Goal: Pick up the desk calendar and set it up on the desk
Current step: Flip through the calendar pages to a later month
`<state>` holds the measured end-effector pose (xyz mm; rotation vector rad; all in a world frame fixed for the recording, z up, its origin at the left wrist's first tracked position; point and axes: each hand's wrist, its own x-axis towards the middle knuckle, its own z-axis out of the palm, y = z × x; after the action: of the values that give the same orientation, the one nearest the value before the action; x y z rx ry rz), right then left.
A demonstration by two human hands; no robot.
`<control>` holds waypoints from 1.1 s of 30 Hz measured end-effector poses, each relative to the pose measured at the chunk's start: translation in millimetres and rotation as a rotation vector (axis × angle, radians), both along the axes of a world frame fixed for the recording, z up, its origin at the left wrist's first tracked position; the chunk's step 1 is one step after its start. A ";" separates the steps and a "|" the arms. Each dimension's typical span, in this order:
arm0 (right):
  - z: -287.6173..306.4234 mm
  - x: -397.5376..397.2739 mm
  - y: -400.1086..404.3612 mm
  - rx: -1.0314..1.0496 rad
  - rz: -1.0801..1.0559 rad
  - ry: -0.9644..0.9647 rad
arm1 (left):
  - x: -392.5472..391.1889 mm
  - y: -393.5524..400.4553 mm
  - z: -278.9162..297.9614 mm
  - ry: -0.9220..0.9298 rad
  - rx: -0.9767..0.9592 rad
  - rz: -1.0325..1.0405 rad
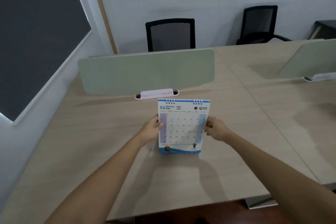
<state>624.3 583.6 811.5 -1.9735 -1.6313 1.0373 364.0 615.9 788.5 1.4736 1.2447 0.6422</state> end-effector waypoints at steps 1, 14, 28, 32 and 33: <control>3.0 8.3 6.4 0.006 -0.014 0.003 | 8.3 10.2 1.1 -0.001 0.006 -0.013; 25.8 129.1 192.8 0.073 -0.029 -0.027 | 133.1 189.7 22.4 0.113 0.056 0.034; -18.2 170.1 309.4 0.041 0.081 -0.029 | 174.7 273.2 -3.8 0.194 -0.074 0.200; -18.6 172.1 309.0 0.029 0.108 -0.060 | 175.9 272.2 -0.3 0.210 -0.092 0.206; -18.4 171.9 308.5 0.032 0.108 -0.071 | 176.1 271.3 0.9 0.214 -0.094 0.206</control>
<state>796.2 892.1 793.1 -1.9410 -1.7984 0.9829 540.1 887.2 789.4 1.3733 1.5860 0.5623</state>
